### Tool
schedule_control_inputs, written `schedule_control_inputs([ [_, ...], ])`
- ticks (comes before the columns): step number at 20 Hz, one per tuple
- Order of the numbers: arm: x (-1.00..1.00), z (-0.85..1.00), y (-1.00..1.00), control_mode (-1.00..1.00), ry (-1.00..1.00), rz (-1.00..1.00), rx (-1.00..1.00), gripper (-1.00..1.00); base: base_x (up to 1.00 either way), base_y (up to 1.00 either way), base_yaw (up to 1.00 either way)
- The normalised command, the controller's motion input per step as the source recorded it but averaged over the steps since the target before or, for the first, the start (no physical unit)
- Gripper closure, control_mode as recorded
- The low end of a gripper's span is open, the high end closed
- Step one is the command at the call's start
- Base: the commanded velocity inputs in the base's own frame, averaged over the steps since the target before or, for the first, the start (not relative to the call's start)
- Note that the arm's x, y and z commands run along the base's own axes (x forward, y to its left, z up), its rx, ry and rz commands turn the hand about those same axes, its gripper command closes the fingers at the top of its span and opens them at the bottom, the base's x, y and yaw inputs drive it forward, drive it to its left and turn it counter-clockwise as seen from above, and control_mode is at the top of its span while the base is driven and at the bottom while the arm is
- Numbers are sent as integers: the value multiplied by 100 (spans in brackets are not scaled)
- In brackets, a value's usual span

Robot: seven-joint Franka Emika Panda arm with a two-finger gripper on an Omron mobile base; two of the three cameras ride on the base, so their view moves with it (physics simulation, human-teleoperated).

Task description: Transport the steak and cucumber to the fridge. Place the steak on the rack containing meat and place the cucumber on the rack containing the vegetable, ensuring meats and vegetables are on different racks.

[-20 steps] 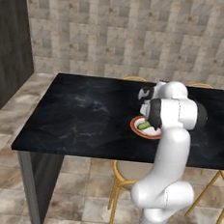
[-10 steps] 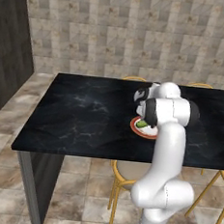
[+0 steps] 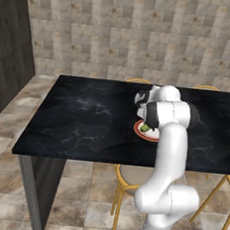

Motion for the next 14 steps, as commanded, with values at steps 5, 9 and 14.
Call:
schedule_control_inputs([
  [5,6,-20,0,-100,-5,-4,0,100,0,0,0],
  [9,0,-2,0,-100,-7,-6,0,100,0,0,0],
  [14,-30,20,-9,-100,-3,-14,1,100,0,0,0],
])
